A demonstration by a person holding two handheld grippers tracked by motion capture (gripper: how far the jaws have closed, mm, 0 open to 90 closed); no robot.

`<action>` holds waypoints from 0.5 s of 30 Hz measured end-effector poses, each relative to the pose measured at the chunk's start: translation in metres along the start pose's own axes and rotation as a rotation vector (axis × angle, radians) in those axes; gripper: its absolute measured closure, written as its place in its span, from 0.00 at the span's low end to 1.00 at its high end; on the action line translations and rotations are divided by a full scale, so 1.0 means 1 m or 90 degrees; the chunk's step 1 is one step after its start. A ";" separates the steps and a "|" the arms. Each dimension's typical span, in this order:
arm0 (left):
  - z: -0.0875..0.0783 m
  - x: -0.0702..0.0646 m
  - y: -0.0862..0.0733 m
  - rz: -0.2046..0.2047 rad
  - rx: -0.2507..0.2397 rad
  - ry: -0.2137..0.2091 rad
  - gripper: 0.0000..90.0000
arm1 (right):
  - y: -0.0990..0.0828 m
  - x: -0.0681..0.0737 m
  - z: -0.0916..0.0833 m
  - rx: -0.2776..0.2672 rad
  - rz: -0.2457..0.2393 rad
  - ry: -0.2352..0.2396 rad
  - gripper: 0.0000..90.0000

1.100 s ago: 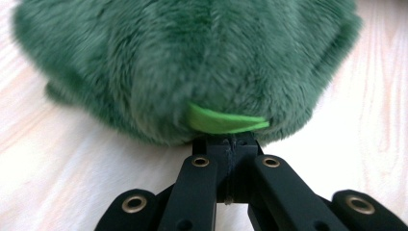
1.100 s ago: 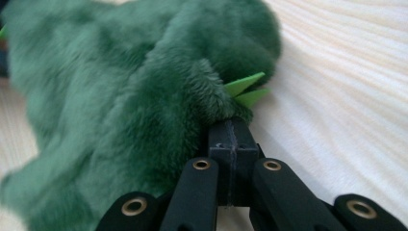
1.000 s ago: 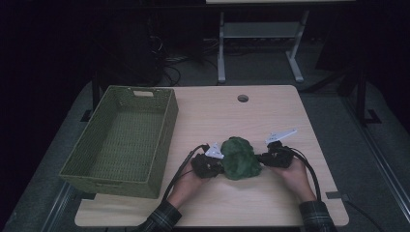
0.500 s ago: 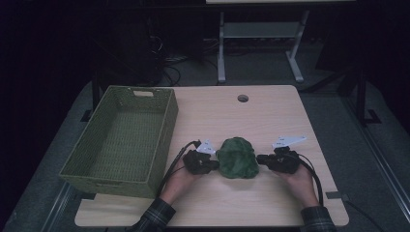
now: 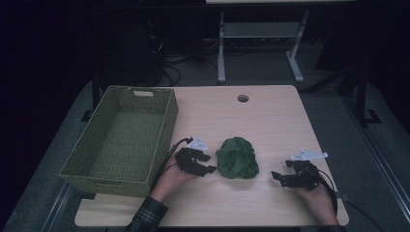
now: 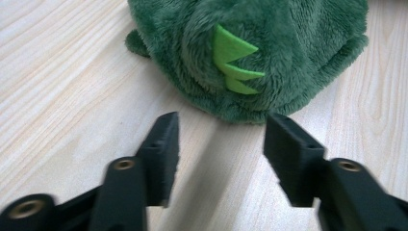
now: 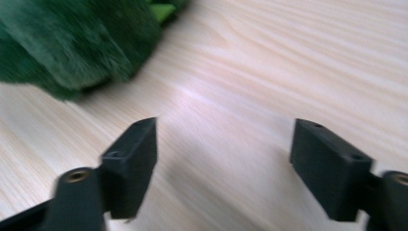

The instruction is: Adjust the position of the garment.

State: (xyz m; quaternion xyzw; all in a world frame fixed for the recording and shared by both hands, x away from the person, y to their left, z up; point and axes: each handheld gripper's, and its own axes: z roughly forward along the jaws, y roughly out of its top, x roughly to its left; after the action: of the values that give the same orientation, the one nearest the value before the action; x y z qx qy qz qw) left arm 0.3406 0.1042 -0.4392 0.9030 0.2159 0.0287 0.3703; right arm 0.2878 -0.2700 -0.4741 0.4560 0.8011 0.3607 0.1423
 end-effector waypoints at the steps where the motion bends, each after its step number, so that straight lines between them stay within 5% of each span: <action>1: -0.001 -0.001 0.001 0.011 0.007 0.002 0.48 | -0.002 -0.001 0.000 -0.001 0.000 -0.007 0.17; 5: -0.003 -0.003 0.006 0.021 0.003 0.007 0.40 | -0.011 0.000 -0.001 0.004 -0.010 -0.056 0.08; 15: -0.008 -0.012 0.034 0.063 0.020 0.016 0.20 | -0.014 -0.006 -0.001 0.004 -0.013 -0.055 0.02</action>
State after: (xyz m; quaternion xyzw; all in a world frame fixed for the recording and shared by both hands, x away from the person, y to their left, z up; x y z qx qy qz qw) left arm 0.3402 0.0829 -0.4085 0.9178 0.1759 0.0546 0.3516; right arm 0.2819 -0.2798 -0.4835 0.4635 0.8000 0.3366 0.1788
